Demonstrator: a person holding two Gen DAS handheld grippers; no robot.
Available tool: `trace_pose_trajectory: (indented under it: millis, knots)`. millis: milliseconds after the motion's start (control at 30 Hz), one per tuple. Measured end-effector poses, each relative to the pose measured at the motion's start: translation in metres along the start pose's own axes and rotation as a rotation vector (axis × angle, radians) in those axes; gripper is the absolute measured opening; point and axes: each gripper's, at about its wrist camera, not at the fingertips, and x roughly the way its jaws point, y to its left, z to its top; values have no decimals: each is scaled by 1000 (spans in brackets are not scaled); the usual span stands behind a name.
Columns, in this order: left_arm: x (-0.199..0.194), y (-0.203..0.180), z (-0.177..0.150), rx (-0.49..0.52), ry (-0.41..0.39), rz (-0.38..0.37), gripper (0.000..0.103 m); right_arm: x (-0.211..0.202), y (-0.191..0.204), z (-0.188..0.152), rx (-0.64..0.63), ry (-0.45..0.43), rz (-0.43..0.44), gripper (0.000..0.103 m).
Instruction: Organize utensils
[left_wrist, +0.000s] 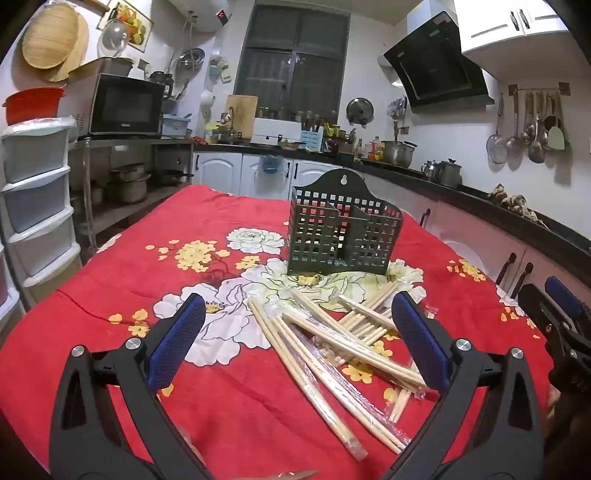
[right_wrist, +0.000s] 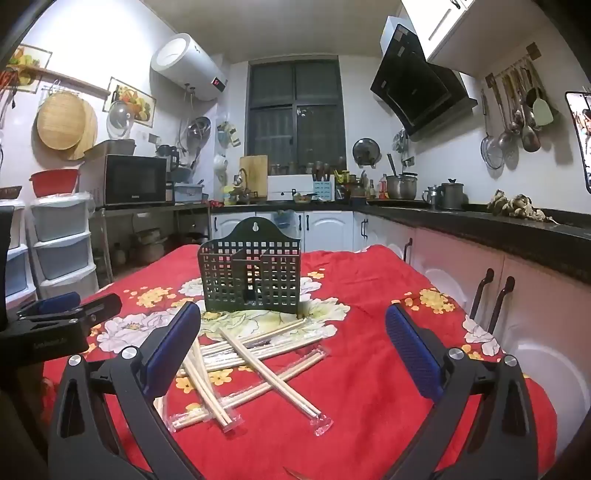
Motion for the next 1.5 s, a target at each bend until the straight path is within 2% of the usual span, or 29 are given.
trace_pose_trajectory:
  millis: [567, 933, 1500]
  knots:
    - [-8, -10, 1, -2, -14, -10, 93, -1, -1, 1, 7, 17, 0, 97]
    - [-7, 3, 2, -4, -14, -6, 93, 0, -1, 0, 9, 18, 0, 97]
    - [-8, -2, 4, 3, -20, -8, 93, 0, -3, -1, 8, 18, -1, 97]
